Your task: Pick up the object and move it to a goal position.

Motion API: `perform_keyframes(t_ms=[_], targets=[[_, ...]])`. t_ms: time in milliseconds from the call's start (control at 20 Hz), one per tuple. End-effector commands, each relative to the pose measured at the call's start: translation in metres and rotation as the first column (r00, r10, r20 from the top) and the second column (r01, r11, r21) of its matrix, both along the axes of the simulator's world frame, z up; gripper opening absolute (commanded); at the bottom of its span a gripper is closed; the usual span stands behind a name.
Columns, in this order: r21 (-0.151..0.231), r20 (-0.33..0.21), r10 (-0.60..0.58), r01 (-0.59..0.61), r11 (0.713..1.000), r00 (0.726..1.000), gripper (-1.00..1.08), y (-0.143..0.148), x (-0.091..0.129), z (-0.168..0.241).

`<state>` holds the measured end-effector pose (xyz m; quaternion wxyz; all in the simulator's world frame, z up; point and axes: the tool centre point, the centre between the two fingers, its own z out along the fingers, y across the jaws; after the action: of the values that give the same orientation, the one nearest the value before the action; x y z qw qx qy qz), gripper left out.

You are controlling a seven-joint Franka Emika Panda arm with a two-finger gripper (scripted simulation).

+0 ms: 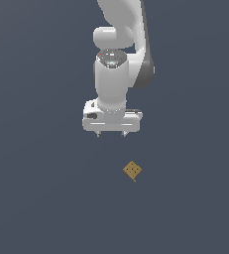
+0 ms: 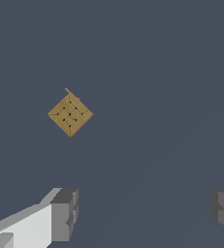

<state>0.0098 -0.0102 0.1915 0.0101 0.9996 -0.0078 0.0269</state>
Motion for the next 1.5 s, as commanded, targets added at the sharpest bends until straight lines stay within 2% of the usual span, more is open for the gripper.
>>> perform_keyframes(t_ms=[0,450,850,1200,1450], targets=[[0.000,0.000,0.000,0.000,1.000,1.000,1.00,0.000,0.000,0.000],[0.002,-0.024,0.047,-0.047,0.999,0.999,1.00,0.017,-0.004,-0.011],[0.002,-0.025,0.053,-0.053,0.999,0.998,1.00,0.018,-0.003,-0.012],[-0.004,-0.030,0.132,-0.133,0.991,0.991,1.00,0.026,0.008,-0.022],[-0.008,-0.038,0.238,-0.238,0.971,0.971,1.00,0.037,0.023,-0.037]])
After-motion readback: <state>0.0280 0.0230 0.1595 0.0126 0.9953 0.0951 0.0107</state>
